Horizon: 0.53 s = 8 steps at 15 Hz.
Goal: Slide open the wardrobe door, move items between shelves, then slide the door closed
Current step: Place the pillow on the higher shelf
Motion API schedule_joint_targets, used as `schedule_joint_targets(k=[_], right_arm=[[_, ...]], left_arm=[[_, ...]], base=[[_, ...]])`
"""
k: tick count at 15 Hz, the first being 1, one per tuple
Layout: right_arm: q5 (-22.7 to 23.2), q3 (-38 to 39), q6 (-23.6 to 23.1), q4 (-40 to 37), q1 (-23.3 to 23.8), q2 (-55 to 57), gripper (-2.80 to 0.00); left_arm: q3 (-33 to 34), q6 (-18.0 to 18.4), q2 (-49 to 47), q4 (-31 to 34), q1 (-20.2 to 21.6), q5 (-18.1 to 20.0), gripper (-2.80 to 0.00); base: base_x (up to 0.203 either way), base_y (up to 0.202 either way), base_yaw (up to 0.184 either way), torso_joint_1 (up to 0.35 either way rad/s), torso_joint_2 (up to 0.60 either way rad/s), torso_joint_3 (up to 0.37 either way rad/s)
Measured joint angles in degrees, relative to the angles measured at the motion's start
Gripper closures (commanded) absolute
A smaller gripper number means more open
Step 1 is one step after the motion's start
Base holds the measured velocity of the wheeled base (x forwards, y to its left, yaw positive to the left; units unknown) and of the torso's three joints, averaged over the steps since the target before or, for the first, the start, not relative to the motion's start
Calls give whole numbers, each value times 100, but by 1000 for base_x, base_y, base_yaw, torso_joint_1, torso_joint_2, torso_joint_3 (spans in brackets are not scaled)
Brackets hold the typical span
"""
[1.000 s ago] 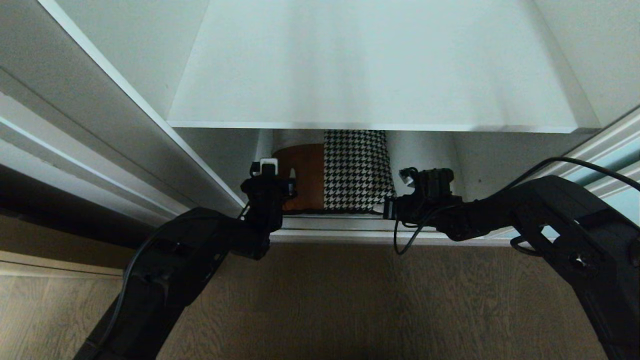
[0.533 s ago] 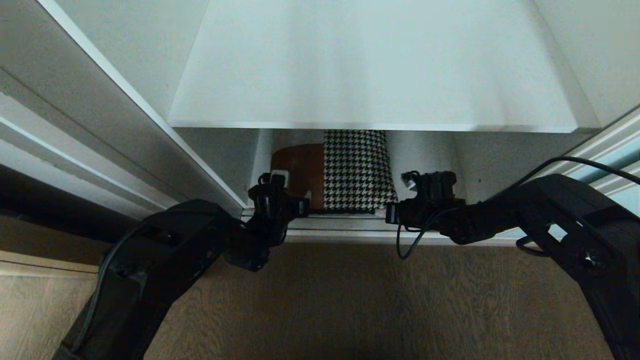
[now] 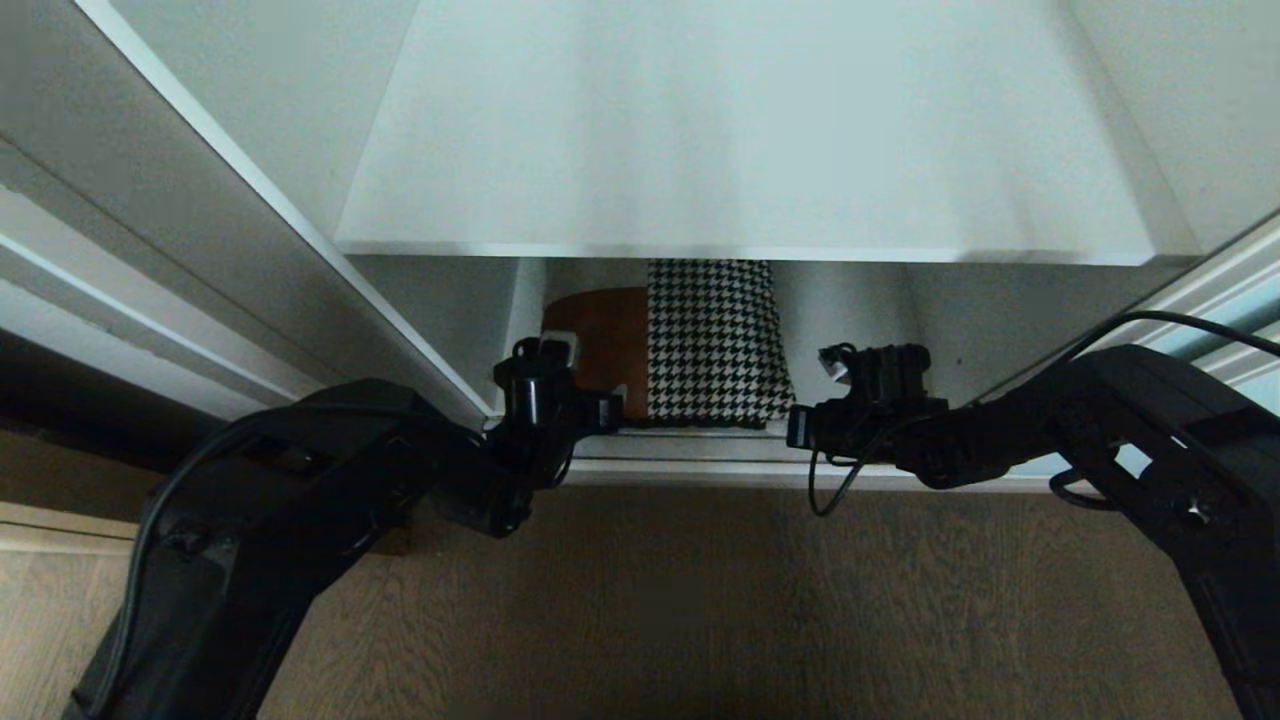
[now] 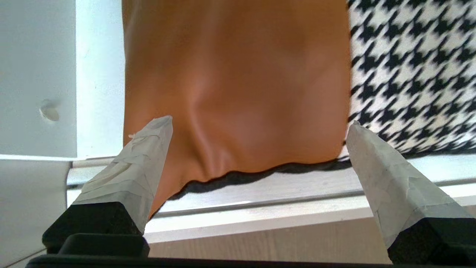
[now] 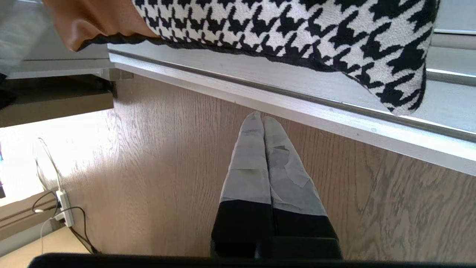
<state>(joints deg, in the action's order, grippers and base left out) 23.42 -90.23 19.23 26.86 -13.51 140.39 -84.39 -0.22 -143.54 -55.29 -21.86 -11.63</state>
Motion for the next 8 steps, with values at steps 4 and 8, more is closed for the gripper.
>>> schedule_joint_targets(k=[4,8], right_arm=[[4,33,0,-2,69,-1,0],[9,30,12,-2,84,41,0]], left_arm=[[90,-20,18,250,-32,345,0],[235,-63,23,1077,-29,1093,0]], base=[[0,0,0,0,0,0],[0,0,0,0,0,0]])
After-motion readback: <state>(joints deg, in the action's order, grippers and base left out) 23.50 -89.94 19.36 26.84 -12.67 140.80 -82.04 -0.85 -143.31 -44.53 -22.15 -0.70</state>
